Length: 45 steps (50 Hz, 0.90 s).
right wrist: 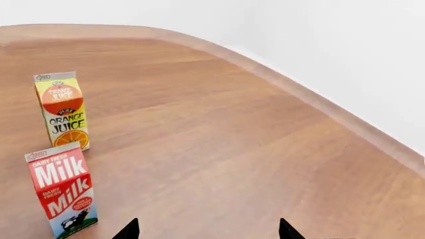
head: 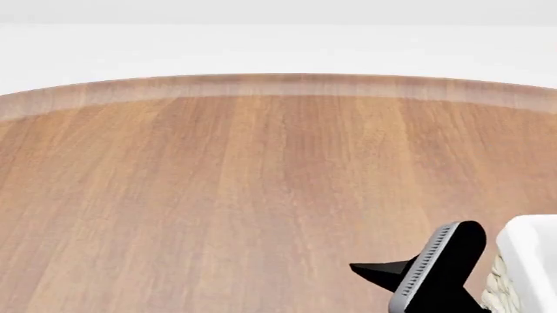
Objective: Pick the milk and place it in the basket.
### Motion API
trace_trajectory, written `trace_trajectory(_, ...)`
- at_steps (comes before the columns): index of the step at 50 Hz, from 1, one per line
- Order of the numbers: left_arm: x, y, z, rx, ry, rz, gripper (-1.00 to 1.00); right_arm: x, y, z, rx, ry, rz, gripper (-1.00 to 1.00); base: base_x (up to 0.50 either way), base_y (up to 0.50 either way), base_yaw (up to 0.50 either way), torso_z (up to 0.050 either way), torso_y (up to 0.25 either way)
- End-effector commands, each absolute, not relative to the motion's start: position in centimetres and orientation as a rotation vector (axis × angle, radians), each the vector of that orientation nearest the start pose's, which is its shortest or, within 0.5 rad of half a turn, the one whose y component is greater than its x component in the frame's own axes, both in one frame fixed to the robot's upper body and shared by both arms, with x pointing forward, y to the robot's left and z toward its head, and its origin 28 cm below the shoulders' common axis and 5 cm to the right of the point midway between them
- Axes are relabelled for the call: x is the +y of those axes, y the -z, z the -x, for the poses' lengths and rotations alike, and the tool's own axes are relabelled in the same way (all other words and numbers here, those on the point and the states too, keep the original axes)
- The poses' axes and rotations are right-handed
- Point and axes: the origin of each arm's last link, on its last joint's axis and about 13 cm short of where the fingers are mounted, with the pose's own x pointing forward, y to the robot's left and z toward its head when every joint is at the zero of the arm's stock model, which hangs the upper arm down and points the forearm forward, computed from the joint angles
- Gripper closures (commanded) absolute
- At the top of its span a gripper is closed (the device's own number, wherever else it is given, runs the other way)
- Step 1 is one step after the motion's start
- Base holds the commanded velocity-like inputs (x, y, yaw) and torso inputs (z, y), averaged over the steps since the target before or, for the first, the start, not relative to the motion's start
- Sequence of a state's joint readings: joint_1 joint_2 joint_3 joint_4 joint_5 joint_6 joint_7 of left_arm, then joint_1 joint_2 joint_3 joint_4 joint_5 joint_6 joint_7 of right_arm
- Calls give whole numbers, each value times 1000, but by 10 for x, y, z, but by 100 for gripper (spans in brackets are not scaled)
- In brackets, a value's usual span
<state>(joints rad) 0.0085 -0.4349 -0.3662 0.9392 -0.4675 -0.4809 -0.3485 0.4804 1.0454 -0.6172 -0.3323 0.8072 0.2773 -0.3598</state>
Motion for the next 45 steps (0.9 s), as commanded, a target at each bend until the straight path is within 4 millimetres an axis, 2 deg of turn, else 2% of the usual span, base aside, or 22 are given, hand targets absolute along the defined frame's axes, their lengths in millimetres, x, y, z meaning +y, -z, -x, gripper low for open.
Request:
trace_trajectory(1, 286, -196, -156, -529, -269, -57, -100, -198, -143, -235, 207, -1005, 368, -100, 0, 0, 0, 0, 0)
trace_trajectory(18, 286, -197, -156, -531, -270, -57, -100, -192, -134, -233, 259, -1066, 405, -100, 0, 0, 0, 0, 0)
trace_trajectory(31, 286, -197, -156, -530, -272, -58, -100, -186, -138, -235, 216, -1082, 381, -100, 0, 0, 0, 0, 0)
trace_trajectory(45, 286, -195, -157, -526, -269, -56, -100, -171, -134, -241, 211, -1139, 398, -100, 0, 0, 0, 0, 0)
